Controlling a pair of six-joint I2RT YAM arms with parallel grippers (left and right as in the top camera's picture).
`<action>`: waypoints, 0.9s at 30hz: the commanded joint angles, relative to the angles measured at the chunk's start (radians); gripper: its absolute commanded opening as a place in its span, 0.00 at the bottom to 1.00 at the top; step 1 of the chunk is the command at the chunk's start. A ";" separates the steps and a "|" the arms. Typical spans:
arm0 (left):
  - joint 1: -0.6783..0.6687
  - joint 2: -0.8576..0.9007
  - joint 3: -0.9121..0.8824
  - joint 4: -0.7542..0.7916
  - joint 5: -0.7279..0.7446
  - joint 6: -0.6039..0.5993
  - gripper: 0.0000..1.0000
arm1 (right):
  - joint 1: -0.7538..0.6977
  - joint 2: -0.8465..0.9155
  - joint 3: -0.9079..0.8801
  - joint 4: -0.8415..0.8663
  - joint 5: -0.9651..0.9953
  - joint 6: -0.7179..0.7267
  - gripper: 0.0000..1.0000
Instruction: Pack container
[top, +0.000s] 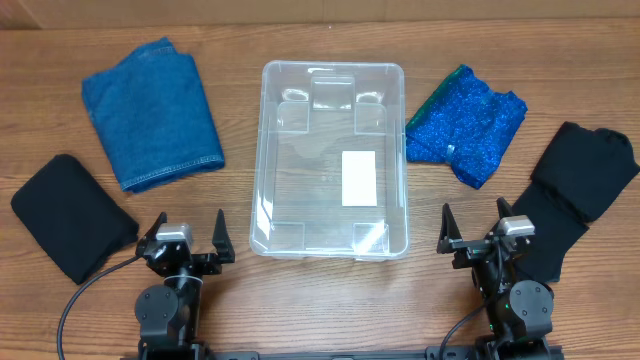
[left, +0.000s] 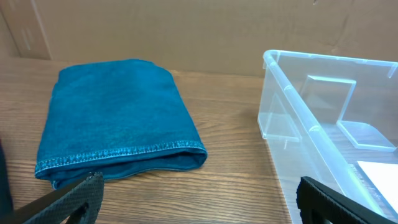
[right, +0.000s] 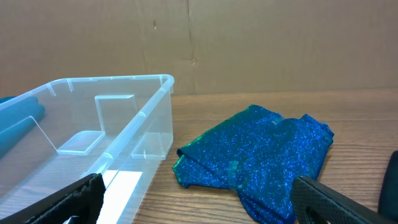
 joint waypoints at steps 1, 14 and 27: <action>-0.006 0.001 0.000 0.000 -0.060 0.081 1.00 | -0.002 -0.004 -0.006 0.005 -0.001 -0.006 1.00; -0.006 0.081 0.174 0.013 -0.105 0.001 1.00 | -0.003 0.251 0.274 -0.056 0.172 0.190 1.00; -0.006 1.034 1.175 -0.661 -0.068 0.004 1.00 | -0.367 1.506 1.279 -0.559 -0.292 0.106 1.00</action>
